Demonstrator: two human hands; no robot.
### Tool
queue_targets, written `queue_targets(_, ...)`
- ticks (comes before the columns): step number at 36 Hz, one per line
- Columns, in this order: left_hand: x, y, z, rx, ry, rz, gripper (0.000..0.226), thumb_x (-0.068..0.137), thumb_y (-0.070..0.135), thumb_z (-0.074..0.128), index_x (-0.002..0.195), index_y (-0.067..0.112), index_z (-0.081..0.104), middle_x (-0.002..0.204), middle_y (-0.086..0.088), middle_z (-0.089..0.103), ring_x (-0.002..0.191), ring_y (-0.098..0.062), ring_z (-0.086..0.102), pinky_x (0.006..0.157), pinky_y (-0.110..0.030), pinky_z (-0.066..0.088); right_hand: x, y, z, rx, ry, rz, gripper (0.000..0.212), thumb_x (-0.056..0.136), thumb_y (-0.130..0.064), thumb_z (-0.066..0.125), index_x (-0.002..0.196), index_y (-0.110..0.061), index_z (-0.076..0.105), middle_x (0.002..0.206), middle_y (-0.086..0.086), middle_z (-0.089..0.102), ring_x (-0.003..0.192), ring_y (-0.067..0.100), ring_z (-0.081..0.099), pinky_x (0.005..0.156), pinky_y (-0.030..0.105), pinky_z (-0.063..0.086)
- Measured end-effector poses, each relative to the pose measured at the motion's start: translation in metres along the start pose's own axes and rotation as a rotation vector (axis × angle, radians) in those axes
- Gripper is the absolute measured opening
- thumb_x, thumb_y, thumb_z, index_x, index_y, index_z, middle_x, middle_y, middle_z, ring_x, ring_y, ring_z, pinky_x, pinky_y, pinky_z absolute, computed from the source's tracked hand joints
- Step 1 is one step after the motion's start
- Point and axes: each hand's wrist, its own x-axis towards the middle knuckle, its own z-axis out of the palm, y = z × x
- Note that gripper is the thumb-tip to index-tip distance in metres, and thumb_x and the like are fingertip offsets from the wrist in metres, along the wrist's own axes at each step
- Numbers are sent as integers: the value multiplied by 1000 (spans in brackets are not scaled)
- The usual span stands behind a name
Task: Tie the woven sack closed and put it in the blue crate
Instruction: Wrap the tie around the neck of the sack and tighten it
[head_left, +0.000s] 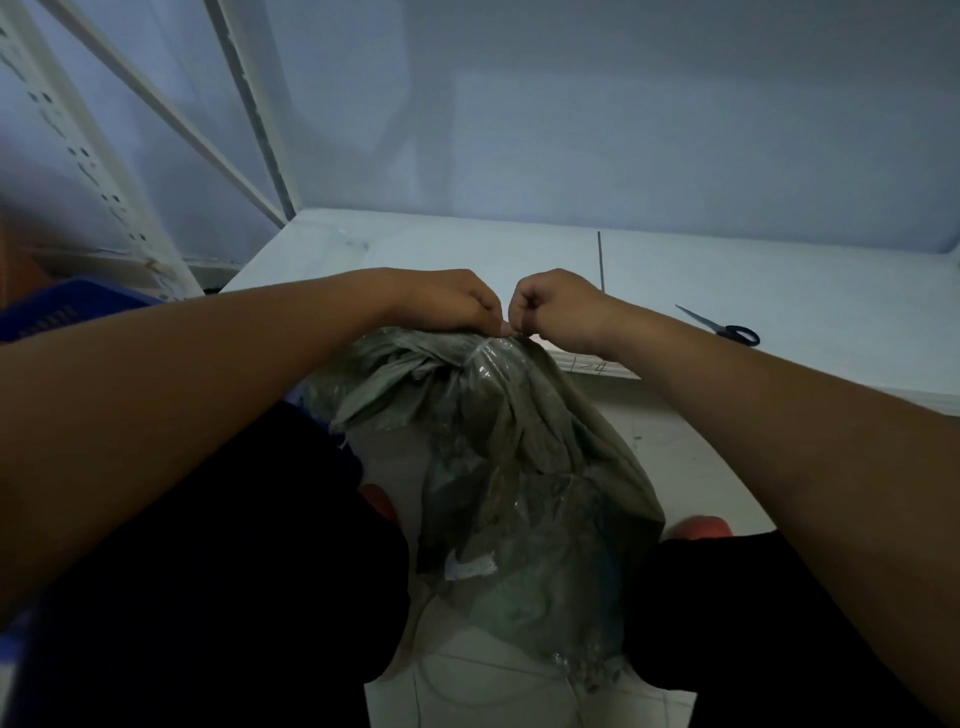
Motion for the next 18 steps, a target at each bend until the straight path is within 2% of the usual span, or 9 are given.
queue_targets(2,0,-1,-1,-24,15,4,44,88,52,65,91,9,72,85,-7,68,82,-16,62,84,-34,46,2,0,-2,-17,27,-26,27,85,6,56,75,-16,69,80,-5,68,86,16,62,82,29,51)
queue_targets(4,0,0,0,-21,17,10,53,88,56,63,91,3,67,78,-8,59,75,-15,53,77,-34,41,3,-1,-3,-40,46,-47,25,85,4,60,76,-15,72,81,-6,69,86,14,63,82,28,51)
queue_targets(6,-1,1,0,9,29,19,42,91,53,63,94,13,73,84,-4,68,80,-14,59,80,-35,45,2,-2,-5,-57,61,-66,21,85,1,66,76,-16,74,78,-8,69,83,11,62,80,26,48)
queue_targets(8,-5,5,-2,21,45,18,30,92,51,63,102,25,75,94,6,72,90,-10,64,89,-33,48,1,-3,-7,-53,80,-74,14,85,-2,71,81,-13,79,74,-10,68,77,8,60,79,27,49)
queue_targets(11,-7,9,-4,13,60,29,30,93,51,63,106,27,75,100,11,72,97,-4,63,94,-31,47,1,-4,-10,-12,97,-55,14,84,0,71,88,-9,82,71,-5,69,73,11,62,79,34,55)
queue_targets(15,-5,6,-8,48,73,54,33,89,58,64,95,29,76,94,12,73,93,-6,65,92,-32,47,0,-6,-11,-44,105,-49,16,85,-1,69,90,-9,82,73,-3,70,84,18,68,82,36,57)
queue_targets(18,-4,3,-9,35,48,58,56,82,66,66,83,10,70,74,4,64,71,-15,58,76,-33,44,-2,-9,-10,-93,103,-54,18,86,-1,67,92,-9,82,70,-10,66,85,14,66,83,32,56)
